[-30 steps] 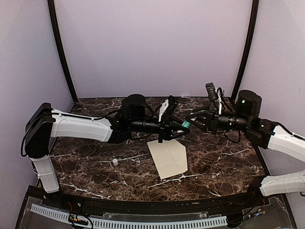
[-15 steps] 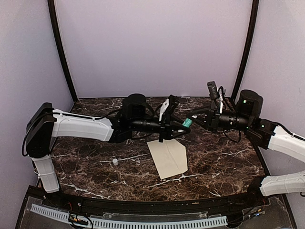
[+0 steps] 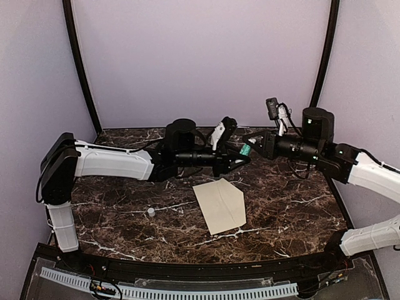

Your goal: Place the letter into the envelope and seal it

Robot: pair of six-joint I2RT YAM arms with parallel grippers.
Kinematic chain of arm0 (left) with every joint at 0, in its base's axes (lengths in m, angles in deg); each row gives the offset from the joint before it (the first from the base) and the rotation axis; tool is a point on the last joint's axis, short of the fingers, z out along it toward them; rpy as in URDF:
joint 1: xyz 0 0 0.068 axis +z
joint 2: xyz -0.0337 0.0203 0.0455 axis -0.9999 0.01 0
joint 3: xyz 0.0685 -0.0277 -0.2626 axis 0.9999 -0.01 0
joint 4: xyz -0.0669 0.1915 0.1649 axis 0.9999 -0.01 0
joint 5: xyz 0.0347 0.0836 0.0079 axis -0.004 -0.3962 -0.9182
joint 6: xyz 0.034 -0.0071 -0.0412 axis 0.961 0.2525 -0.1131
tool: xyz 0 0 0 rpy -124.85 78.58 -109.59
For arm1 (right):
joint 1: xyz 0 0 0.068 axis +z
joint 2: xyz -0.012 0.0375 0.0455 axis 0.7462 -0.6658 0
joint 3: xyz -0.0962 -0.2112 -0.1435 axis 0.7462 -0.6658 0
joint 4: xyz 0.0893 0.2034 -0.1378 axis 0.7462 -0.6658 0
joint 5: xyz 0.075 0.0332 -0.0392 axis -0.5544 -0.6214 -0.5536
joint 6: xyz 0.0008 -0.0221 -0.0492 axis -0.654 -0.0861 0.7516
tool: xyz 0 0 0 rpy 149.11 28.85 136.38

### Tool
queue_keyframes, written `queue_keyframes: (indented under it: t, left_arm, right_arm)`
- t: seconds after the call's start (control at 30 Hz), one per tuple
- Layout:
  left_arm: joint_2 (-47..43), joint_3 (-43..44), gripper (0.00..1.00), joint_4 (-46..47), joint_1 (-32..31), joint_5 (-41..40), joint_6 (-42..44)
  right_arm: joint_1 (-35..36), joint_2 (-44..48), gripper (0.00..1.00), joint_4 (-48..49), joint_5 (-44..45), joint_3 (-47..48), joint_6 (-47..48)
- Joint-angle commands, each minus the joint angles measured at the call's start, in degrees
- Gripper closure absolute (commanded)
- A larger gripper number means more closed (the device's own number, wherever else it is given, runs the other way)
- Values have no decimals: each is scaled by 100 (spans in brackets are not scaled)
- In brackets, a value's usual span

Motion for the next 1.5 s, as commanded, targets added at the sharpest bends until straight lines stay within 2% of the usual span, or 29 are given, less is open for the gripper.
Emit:
queue_keyframes:
  t: [0.0,0.17,0.5,0.7,0.83,0.87,0.9,0.97,1.0,1.07,1.13,1.3,1.47]
  left_arm:
    - [25,374,100,-2,-72,-461,-2]
    - [140,535,100,-41,-71,-908,-90]
    - [357,655,100,131,-75,-1709,-127]
    - [367,535,100,290,-87,-2175,84]
    - [368,449,100,316,-88,-2145,297]
    - [363,444,100,292,-87,-2115,345]
    - [352,436,100,267,-87,-2051,366]
    - [297,390,100,224,-87,-1961,403]
    - [270,362,100,194,-83,-1926,433]
    - [183,270,100,150,-69,-1732,538]
    - [82,182,100,35,-50,-1633,775]
    - [-73,78,100,-293,-22,-1712,1564]
    - [-137,-98,100,-186,-24,-1616,2348]
  right_arm:
    - [269,-366,100,-839,1885,519,-461]
    - [598,-695,100,-1377,2989,996,-913]
    - [1007,-1604,100,-2103,4411,1723,-2023]
    - [1057,-1861,100,-2238,4707,1987,-2382]
    - [1060,-1888,100,-2123,4372,2057,-2214]
    - [1046,-1855,93,-1976,4210,1980,-2068]
    - [1009,-1745,80,-1798,4017,1882,-1926]
    - [892,-1519,41,-1398,3424,1628,-1547]
    - [803,-1381,29,-1263,3182,1510,-1392]
    - [583,-1068,19,-1132,2632,1258,-1095]
    - [353,-706,16,-1164,2259,1003,-915]
    - [-288,61,16,-1429,840,517,-736]
    - [-570,-119,20,-2206,-110,742,-803]
